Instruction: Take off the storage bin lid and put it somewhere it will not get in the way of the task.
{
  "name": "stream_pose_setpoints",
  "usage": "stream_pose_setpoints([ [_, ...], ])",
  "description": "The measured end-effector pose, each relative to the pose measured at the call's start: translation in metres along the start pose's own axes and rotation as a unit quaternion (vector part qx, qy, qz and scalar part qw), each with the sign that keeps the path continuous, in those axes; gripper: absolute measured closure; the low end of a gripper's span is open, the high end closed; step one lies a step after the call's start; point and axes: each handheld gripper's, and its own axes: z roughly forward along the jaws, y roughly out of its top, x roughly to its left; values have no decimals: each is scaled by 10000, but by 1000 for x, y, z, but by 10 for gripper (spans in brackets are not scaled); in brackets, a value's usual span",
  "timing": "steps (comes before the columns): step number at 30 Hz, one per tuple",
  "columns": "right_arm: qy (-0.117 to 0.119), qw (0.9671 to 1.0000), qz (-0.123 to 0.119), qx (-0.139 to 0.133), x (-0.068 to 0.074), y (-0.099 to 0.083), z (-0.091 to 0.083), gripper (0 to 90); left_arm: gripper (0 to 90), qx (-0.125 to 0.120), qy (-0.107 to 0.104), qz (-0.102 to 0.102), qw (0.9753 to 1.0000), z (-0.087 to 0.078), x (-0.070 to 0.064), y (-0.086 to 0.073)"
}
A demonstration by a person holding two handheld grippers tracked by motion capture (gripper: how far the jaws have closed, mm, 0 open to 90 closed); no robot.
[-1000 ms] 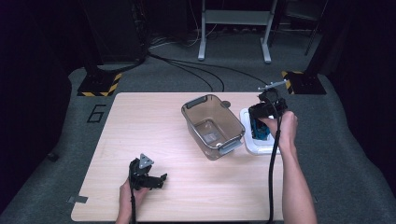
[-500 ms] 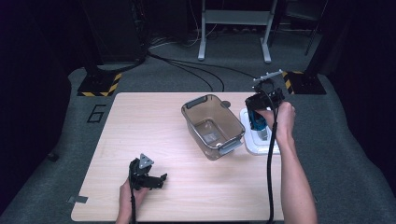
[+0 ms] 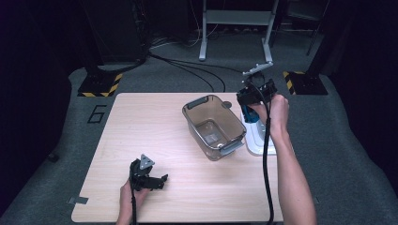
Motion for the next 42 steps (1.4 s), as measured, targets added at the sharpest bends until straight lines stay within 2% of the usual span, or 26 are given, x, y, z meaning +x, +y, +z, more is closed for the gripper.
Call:
stream_pose_setpoints([
  [9, 352, 9991, -142, -170, 23, 15, -5, 241, 17, -2, -1, -8, 10000, 0, 0, 0],
  [16, 633, 9975, -288, -144, 43, 20, 3, 241, 17, -5, 2, -21, 10000, 0, 0, 0],
  [19, 699, 9969, -341, -153, 47, 20, 8, 241, 17, -36, 22, -27, 10000, 0, -1, 0],
  [20, 726, 9969, -286, -105, 49, 19, 9, 241, 17, -40, 22, -27, 10000, 0, -1, 0],
  [23, 821, 9962, -301, -61, 55, 17, 15, 241, 17, -43, 22, -30, 10000, 0, -1, 0],
  [24, 851, 9956, -383, -71, 56, 17, 18, 241, 17, -43, 22, -31, 10000, 0, -1, 0],
  [31, 1042, 9939, -346, 105, 64, 11, 31, 241, 17, -43, 22, -30, 10000, 0, -1, 0],
  [35, 1039, 9934, -389, 294, 69, 7, 40, 241, 17, -27, 8, -21, 10000, 0, -1, 0],
  [42, 1080, 9927, -374, 397, 72, 2, 50, 240, 17, -23, 4, -26, 10000, 0, -1, 0],
])
